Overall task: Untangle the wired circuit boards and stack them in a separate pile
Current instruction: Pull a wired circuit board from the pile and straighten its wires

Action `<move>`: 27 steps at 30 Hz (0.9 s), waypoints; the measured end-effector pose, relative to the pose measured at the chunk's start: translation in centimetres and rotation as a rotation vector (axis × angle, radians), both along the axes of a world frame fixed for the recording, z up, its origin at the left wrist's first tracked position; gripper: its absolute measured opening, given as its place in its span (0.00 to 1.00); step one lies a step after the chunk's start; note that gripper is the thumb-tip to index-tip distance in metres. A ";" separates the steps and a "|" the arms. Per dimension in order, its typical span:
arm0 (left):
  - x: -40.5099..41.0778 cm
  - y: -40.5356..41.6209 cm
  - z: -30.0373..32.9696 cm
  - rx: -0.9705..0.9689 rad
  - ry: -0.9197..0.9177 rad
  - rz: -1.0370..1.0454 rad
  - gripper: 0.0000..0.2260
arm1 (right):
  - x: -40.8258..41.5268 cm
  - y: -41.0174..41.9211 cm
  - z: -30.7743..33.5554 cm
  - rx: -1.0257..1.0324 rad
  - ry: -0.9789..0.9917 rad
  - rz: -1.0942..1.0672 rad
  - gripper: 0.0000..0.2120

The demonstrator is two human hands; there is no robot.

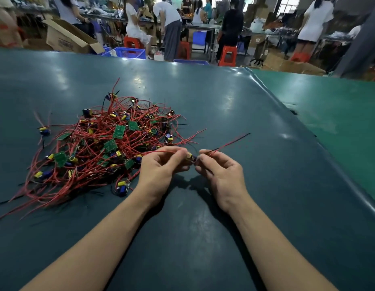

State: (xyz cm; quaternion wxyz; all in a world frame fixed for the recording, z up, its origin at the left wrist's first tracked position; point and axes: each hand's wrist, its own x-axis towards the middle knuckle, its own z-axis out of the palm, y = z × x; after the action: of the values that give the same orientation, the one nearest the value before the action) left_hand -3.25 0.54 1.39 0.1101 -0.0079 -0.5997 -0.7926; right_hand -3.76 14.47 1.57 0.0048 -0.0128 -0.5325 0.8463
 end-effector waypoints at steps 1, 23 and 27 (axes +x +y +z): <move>-0.1 0.0 0.1 0.069 -0.019 0.001 0.02 | 0.0 0.1 0.1 -0.039 -0.013 -0.003 0.10; -0.4 0.7 -0.2 -0.038 0.060 -0.076 0.12 | -0.1 -0.5 0.4 -0.215 -0.167 -0.034 0.03; -0.1 0.7 -0.1 -0.091 0.088 -0.089 0.10 | 0.2 -0.7 0.2 -0.118 -0.165 -0.051 0.04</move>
State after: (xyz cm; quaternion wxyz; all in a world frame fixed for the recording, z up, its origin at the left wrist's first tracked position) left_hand -3.31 1.20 1.28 0.1007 -0.0745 -0.6286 -0.7676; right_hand -3.55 13.73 1.74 -0.0181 -0.0963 -0.4796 0.8720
